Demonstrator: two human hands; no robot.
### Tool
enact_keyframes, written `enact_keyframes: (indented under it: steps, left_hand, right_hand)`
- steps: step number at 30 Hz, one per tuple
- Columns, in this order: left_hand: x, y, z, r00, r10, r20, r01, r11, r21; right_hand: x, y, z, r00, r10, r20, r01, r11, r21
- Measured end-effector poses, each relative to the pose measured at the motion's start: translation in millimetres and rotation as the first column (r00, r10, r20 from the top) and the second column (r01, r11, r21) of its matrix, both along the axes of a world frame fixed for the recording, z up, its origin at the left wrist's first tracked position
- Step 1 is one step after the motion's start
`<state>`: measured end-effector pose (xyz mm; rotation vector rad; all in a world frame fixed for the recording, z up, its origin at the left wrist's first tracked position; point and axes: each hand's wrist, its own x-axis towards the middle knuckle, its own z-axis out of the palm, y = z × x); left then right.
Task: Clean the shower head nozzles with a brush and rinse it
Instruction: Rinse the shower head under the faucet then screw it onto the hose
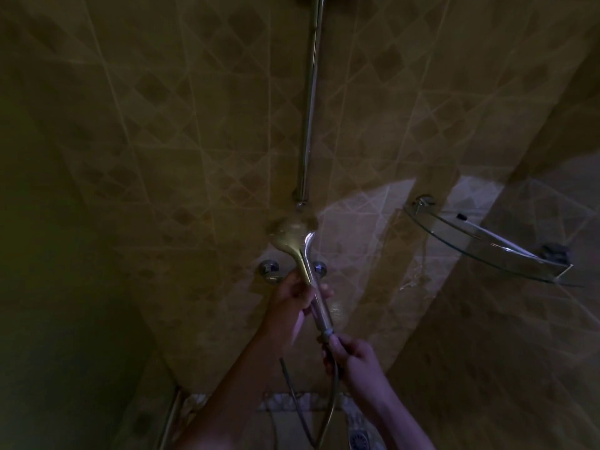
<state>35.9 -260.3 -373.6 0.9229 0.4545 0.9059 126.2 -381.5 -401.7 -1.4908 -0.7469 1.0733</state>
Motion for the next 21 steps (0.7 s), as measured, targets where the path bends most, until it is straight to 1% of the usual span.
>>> enact_keyframes:
  steps: [3, 6, 7, 11, 13, 15, 18, 21]
  left_hand:
    - [-0.4, -1.6, -0.7, 1.0, -0.008, 0.03, 0.009, 1.0, -0.028]
    - [4.1, -5.4, 0.9, 0.996, -0.006, 0.089, 0.018, 0.991, -0.13]
    - [6.0, -6.6, 1.5, 0.997, 0.004, 0.079, 0.007, 0.991, -0.131]
    - [8.2, -6.8, -2.1, 0.998, 0.062, -0.026, -0.063, 0.997, -0.054]
    - [6.8, -5.1, -2.6, 0.997, 0.068, -0.023, -0.069, 0.995, -0.073]
    - [6.8, -4.0, -3.0, 0.997, 0.078, -0.011, -0.078, 0.99, -0.114]
    - [6.7, -1.5, -6.5, 0.998, 0.049, 0.047, -0.041, 0.987, -0.157]
    - [2.2, 2.0, -7.9, 0.999, 0.0, 0.035, 0.004, 0.993, -0.116]
  right_hand:
    - [-4.3, 0.5, 0.1, 0.999, 0.019, -0.026, -0.019, 1.0, 0.007]
    - [-9.2, 1.8, -3.1, 1.0, 0.007, -0.015, -0.007, 1.0, 0.001]
    - [-10.3, 2.5, -3.7, 1.0, 0.008, -0.003, -0.008, 1.0, 0.001]
    - [-12.8, 3.6, -2.2, 0.999, 0.027, 0.028, -0.028, 1.0, 0.013]
    - [-11.4, 4.2, -1.4, 1.0, 0.02, 0.014, -0.02, 1.0, 0.023]
    - [-10.5, 4.8, -0.9, 0.999, 0.019, -0.039, -0.018, 1.0, 0.025]
    - [-12.0, 3.8, -0.8, 0.996, 0.031, -0.083, -0.03, 1.0, 0.007]
    - [-12.4, 3.0, -0.8, 0.994, 0.025, -0.111, -0.025, 1.0, 0.001]
